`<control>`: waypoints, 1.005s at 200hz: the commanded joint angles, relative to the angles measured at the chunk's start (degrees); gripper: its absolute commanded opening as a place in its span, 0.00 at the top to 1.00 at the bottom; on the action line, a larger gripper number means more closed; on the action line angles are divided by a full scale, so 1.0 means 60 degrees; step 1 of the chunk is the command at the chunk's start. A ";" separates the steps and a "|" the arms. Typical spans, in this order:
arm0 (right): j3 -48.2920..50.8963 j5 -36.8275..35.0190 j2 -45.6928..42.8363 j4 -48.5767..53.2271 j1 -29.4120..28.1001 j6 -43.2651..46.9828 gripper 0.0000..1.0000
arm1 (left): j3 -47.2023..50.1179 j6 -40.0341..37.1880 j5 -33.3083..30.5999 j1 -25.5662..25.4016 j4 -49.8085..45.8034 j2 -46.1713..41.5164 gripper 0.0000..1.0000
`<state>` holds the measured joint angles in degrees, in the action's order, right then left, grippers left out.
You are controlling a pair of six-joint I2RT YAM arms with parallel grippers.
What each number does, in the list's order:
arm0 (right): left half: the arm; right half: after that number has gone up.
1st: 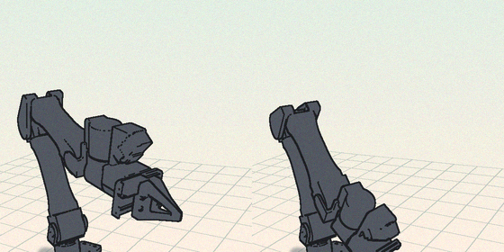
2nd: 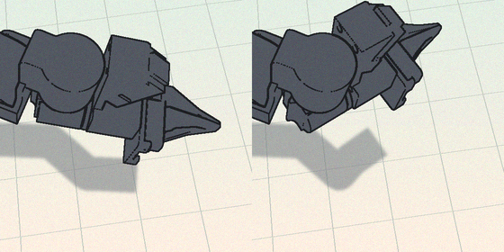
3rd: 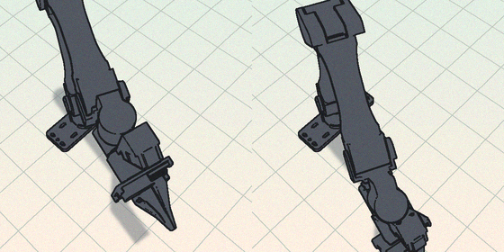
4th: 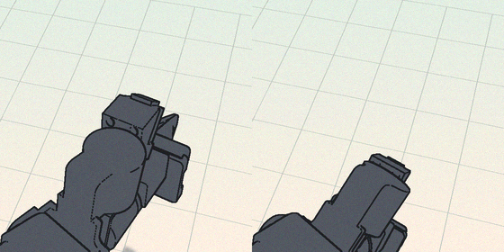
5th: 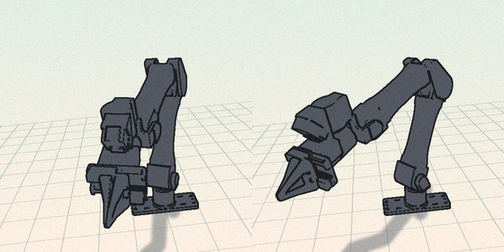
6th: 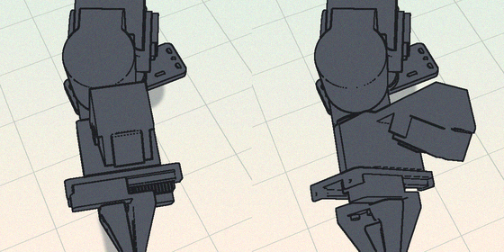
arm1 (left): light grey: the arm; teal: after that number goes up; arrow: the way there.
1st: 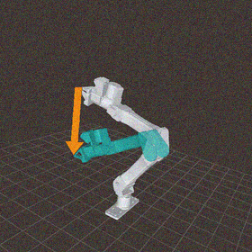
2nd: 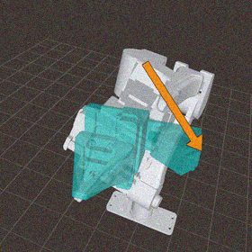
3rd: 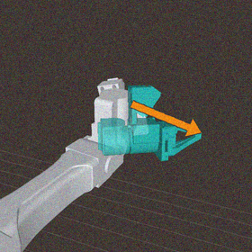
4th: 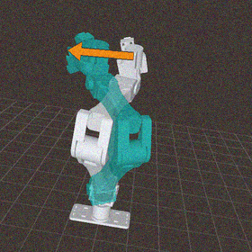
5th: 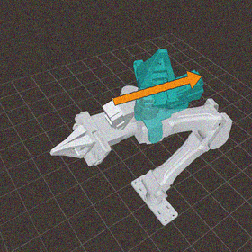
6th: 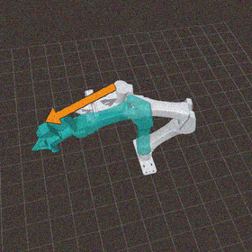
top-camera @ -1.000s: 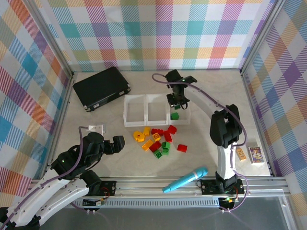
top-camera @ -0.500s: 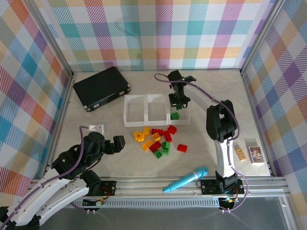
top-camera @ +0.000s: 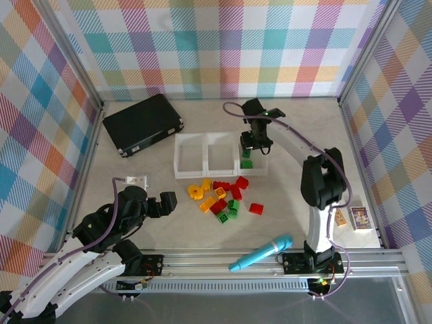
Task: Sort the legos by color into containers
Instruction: Place the lego in the container, then pick up the lego from the bottom-center of the table.
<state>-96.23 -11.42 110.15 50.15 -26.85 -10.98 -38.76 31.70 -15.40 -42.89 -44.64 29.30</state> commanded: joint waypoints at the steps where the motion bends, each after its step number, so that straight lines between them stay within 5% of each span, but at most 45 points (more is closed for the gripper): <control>1: 0.0621 0.0400 -0.1134 0.0058 -0.0030 -0.0701 0.41 | 0.0059 -0.0143 0.0272 -0.0083 0.0225 0.0072 0.00; 92: 0.4905 0.0983 -0.5781 -0.0605 -0.0037 -0.1581 0.09 | 0.0454 0.0179 0.0994 -0.0518 0.0673 0.0920 0.00; 132: 0.6098 0.1143 -0.7190 -0.0706 -0.0026 -0.1884 0.07 | 0.0136 0.0321 0.0536 -0.1707 0.1057 0.2272 0.00; 165: 0.7462 0.3155 -0.7779 -0.1063 -0.0098 -0.3397 0.08 | -0.0360 0.0390 -0.0017 -0.2647 0.1278 0.3812 0.03; 201: 0.8626 0.3242 -0.8165 -0.1407 -0.1397 -0.5572 0.11 | -0.0569 0.0398 -0.0147 -0.3075 0.1722 0.4869 0.04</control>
<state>-46.87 4.69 62.67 43.64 -30.26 -33.08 -40.25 33.65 -14.59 -60.29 -36.86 56.71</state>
